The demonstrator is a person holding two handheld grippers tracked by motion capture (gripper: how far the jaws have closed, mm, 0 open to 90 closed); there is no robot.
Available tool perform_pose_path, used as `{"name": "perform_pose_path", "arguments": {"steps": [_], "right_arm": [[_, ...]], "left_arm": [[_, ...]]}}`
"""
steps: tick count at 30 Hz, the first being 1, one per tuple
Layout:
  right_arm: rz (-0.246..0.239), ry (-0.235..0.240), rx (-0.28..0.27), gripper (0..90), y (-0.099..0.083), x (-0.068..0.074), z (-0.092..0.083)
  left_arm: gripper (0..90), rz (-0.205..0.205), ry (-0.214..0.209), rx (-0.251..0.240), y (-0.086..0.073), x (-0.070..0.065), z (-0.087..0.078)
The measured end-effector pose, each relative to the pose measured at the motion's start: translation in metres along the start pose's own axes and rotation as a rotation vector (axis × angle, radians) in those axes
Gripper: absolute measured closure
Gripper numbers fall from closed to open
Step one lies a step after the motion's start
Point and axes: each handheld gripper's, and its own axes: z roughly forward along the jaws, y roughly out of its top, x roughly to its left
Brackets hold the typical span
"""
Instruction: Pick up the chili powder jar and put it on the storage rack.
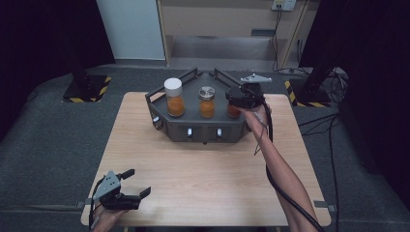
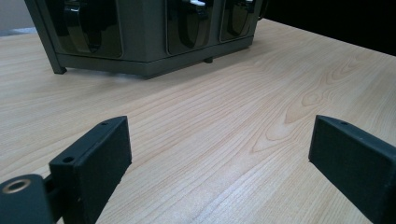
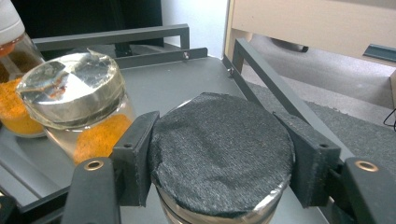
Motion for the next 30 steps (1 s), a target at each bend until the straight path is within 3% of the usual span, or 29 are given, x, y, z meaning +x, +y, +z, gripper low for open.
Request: {"name": "perform_pose_path", "arguments": {"steps": [18,30], "right_arm": [[0.025,0.009,-0.015,34.1,-0.009,-0.006,0.000],[0.029,0.003,-0.065,12.7,-0.011,-0.010,-0.011]], "left_arm": [[4.8,0.001,0.001,-0.002,0.000,0.000,-0.001],[4.8,0.004,0.002,-0.002,0.000,-0.001,-0.001]]}}
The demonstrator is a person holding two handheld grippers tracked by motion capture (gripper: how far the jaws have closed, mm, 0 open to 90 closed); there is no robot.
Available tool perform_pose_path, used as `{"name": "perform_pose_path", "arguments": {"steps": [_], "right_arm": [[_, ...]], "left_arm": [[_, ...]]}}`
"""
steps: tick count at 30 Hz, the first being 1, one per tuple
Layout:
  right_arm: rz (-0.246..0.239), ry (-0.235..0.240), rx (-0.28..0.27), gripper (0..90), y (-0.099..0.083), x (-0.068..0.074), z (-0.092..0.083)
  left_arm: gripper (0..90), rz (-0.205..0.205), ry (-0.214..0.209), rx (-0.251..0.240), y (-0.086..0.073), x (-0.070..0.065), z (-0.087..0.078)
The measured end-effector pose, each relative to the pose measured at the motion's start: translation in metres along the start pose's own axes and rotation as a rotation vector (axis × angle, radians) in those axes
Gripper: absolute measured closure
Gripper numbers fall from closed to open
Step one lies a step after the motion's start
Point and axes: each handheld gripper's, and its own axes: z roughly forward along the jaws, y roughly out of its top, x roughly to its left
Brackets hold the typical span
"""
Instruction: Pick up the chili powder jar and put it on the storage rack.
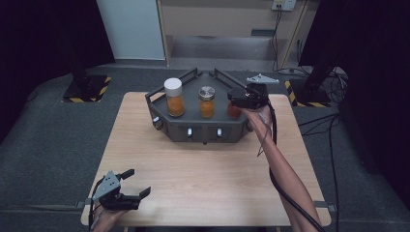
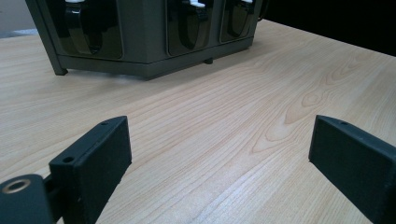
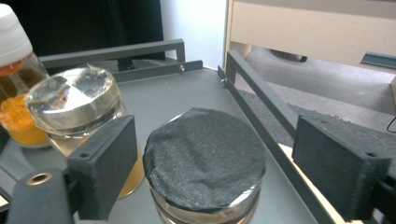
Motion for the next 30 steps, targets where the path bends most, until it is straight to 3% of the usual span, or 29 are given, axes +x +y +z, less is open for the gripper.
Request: {"name": "perform_pose_path", "arguments": {"steps": [12,23,30], "right_arm": [[-0.049,0.006,-0.043,11.6,0.013,0.002,-0.022],[-0.092,0.064,-0.091,11.6,0.023,0.010,-0.046],[-0.112,0.113,-0.109,11.7,0.016,0.015,-0.062]], "left_arm": [[4.8,0.001,0.000,-0.003,0.000,0.000,0.000],[4.8,-0.002,0.001,-0.003,0.000,0.000,0.000],[4.8,-0.005,0.002,-0.009,-0.001,0.000,-0.001]]}}
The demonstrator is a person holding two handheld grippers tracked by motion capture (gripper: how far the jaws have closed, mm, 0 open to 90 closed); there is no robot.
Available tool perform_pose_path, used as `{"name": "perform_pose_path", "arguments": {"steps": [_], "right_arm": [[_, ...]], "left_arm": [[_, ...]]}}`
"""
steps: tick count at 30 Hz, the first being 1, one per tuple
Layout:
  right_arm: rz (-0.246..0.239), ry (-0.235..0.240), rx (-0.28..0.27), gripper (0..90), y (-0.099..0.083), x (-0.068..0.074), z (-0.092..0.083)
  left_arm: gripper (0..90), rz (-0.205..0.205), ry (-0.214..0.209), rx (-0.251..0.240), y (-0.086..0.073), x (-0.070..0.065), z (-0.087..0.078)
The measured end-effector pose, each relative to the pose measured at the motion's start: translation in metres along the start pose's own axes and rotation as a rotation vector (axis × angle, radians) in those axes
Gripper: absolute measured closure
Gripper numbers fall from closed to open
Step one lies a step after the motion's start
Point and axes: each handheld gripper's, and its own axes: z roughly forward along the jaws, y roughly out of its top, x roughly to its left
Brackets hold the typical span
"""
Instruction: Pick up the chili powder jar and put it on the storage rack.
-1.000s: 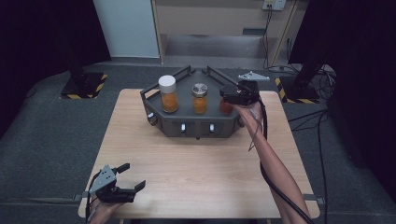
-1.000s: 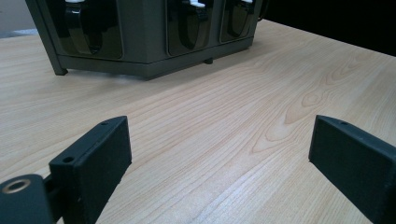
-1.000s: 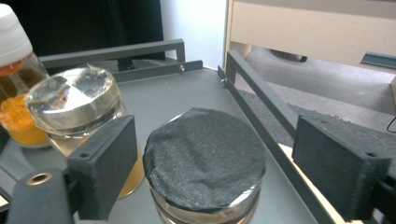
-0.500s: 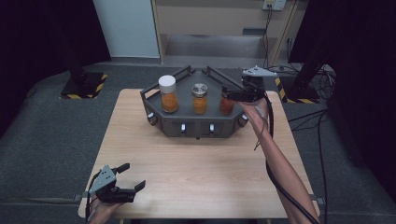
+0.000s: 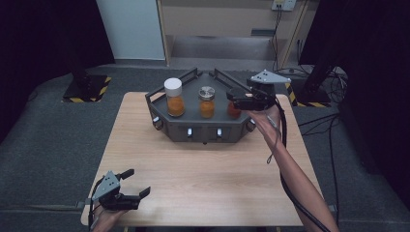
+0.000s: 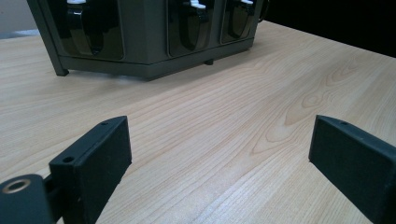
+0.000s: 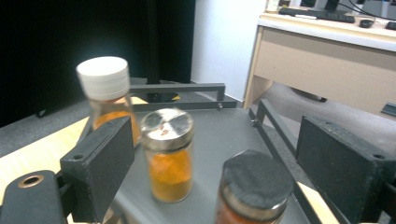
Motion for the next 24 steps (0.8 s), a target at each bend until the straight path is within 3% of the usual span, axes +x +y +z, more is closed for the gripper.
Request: {"name": "perform_pose_path", "arguments": {"steps": [16,24], "right_arm": [[-0.022,0.092,-0.036,11.7,-0.030,0.016,-0.050],[-0.044,0.116,-0.038,11.6,-0.055,0.027,-0.074]], "left_arm": [[4.7,-0.007,0.005,-0.008,-0.001,0.000,-0.001],[4.8,-0.007,0.006,-0.007,0.000,0.000,0.000]]}}
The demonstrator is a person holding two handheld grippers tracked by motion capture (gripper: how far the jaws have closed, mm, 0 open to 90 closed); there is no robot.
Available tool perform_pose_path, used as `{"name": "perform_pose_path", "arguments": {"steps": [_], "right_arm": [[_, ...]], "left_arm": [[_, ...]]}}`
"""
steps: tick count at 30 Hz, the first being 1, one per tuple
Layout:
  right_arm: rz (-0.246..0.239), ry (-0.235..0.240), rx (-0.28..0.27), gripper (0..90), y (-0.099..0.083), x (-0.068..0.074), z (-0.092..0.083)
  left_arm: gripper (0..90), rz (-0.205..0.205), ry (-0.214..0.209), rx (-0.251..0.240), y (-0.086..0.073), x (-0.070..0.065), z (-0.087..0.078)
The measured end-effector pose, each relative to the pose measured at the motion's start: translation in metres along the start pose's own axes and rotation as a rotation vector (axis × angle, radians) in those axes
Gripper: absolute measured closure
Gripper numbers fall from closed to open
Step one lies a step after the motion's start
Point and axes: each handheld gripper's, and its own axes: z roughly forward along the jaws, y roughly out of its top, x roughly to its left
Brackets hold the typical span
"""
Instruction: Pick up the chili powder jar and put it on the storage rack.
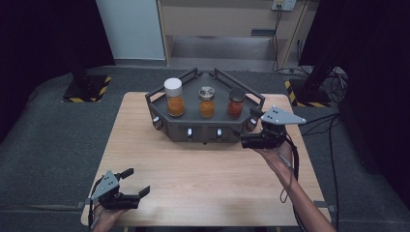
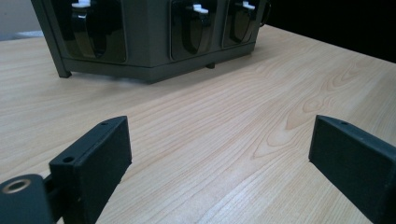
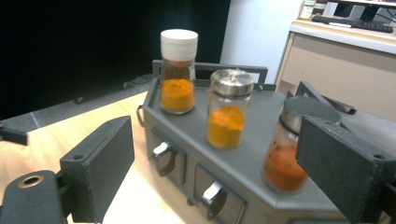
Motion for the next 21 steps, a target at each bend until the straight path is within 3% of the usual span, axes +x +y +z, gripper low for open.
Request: {"name": "perform_pose_path", "arguments": {"steps": [12,21], "right_arm": [[0.018,0.021,0.011,11.3,-0.036,0.008,-0.033],[0.031,0.035,0.008,11.1,-0.054,0.014,-0.047]], "left_arm": [[4.8,0.005,-0.002,-0.001,0.000,0.000,-0.001],[4.8,0.009,-0.003,-0.001,0.000,0.000,-0.002]]}}
